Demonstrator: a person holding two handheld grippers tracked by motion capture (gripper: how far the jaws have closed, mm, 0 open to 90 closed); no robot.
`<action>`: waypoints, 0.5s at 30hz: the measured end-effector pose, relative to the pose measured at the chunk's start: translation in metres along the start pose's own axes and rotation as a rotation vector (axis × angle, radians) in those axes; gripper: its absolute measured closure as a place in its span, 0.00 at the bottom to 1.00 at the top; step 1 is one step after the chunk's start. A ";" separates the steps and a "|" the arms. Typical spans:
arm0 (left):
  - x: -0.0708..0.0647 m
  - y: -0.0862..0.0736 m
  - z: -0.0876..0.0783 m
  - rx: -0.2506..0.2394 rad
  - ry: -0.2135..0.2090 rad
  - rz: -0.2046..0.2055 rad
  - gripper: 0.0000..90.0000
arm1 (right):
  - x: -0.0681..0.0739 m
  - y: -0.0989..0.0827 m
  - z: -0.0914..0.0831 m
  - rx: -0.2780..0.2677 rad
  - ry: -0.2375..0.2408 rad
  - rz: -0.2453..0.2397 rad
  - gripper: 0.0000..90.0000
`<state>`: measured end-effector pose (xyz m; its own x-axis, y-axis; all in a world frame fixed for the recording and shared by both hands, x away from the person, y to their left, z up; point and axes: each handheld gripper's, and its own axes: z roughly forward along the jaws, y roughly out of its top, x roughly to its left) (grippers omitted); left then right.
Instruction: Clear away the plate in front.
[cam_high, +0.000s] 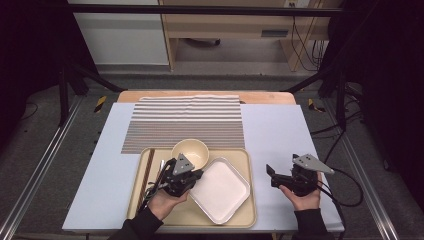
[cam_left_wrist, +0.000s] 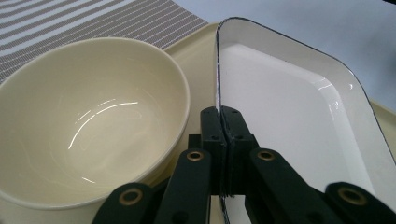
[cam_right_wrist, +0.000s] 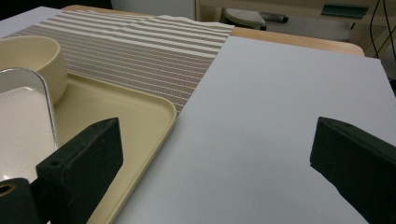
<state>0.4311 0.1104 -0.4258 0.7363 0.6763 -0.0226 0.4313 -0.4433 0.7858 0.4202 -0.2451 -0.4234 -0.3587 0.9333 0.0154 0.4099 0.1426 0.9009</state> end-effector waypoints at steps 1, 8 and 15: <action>0.000 -0.001 0.001 0.004 -0.001 0.002 0.98 | 0.000 0.000 0.000 0.000 0.000 0.000 0.03; 0.000 -0.005 0.011 0.035 -0.004 -0.016 0.98 | 0.000 0.000 0.000 0.002 0.002 0.000 0.03; 0.001 -0.013 0.023 0.087 0.013 -0.012 0.96 | 0.001 0.000 0.000 0.002 0.001 -0.003 0.03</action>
<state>0.4386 0.1030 -0.4500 0.7240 0.6893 -0.0235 0.4843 -0.4838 0.7289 0.4203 -0.2444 -0.4235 -0.3608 0.9326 0.0132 0.4102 0.1460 0.9002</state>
